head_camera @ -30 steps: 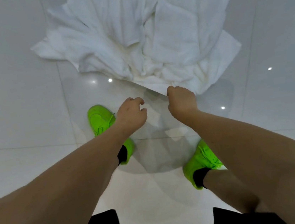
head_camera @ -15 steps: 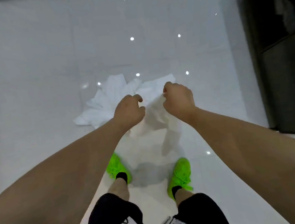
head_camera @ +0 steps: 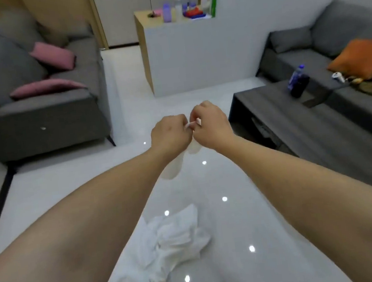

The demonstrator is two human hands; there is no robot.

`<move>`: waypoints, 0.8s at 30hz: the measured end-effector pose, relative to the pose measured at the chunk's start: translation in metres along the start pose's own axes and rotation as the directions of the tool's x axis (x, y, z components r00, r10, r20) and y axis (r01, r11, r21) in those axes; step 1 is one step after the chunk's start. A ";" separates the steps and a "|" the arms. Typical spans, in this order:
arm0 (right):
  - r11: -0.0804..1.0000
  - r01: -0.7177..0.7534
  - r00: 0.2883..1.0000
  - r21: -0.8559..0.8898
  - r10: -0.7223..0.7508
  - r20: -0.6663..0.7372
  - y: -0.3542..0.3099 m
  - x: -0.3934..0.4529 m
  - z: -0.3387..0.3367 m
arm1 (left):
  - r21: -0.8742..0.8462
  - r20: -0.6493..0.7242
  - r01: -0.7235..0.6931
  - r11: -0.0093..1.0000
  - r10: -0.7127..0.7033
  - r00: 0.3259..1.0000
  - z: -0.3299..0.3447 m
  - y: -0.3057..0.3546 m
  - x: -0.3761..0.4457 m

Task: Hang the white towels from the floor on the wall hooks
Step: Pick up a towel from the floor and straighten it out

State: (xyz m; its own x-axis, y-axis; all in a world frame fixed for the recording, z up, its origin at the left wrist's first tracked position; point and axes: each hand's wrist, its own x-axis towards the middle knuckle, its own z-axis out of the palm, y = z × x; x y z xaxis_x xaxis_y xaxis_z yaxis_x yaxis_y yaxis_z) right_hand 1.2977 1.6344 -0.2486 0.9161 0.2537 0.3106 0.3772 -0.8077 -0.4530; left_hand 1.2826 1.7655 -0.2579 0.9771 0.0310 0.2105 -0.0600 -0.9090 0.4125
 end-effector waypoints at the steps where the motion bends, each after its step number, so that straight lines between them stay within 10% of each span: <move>1: 0.999 0.028 0.998 0.032 -0.026 -0.048 0.002 0.002 -0.023 | 0.014 -0.031 -0.024 1.000 0.025 0.999 -0.011 0.020 0.004; 13: 0.982 0.065 0.940 0.179 0.000 -0.342 0.082 -0.022 -0.255 | -0.033 -0.207 -0.203 0.979 0.192 0.959 -0.074 0.249 0.035; 21: 0.941 -0.089 0.971 0.326 0.155 -0.184 0.152 -0.066 -0.324 | -0.066 -0.167 -0.347 0.935 0.333 0.928 -0.049 0.337 0.048; 24: 0.970 -0.225 0.974 0.091 0.226 0.001 0.190 -0.079 -0.340 | -0.058 -0.146 -0.419 0.906 0.407 0.902 -0.033 0.366 0.060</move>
State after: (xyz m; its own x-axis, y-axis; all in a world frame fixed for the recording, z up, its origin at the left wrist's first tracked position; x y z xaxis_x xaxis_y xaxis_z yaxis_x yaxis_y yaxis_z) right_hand 1.2506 1.2798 -0.0753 0.9777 0.0648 0.1996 0.1721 -0.7921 -0.5857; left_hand 1.3126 1.4484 -0.0647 0.8268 -0.2813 0.4871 -0.4752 -0.8126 0.3373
